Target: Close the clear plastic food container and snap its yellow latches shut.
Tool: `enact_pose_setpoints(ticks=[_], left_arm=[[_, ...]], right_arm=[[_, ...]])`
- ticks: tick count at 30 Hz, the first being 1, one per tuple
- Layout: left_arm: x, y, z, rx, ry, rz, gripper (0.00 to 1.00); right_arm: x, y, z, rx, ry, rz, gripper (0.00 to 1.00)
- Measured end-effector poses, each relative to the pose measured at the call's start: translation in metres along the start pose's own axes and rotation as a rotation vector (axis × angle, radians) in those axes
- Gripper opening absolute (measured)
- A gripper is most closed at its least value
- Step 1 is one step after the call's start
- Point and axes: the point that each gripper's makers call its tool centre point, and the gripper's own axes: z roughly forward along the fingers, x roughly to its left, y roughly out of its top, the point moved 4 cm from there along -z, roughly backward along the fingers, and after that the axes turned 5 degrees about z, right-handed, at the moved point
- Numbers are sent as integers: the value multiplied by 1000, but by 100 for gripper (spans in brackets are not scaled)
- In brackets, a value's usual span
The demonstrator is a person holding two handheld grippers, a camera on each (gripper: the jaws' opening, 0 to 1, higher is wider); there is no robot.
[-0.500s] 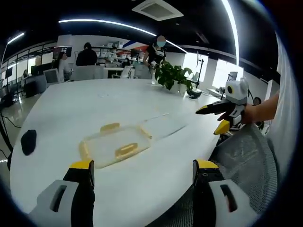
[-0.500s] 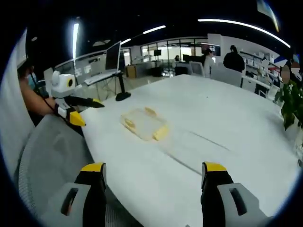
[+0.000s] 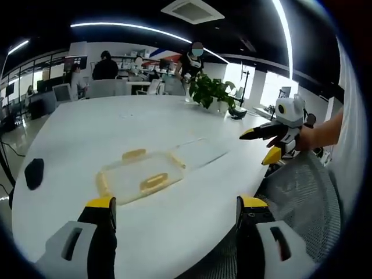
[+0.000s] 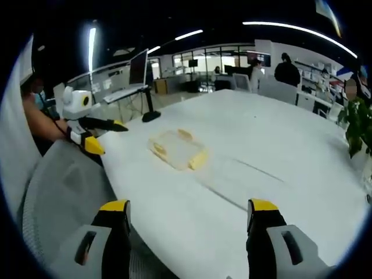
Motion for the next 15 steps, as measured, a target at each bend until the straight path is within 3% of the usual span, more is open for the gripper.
enact_pose_setpoints(ticks=[15], left_arm=[[0, 0, 4, 7, -13, 15, 85]], right_arm=[[-1, 1, 4, 3, 8, 1, 82]])
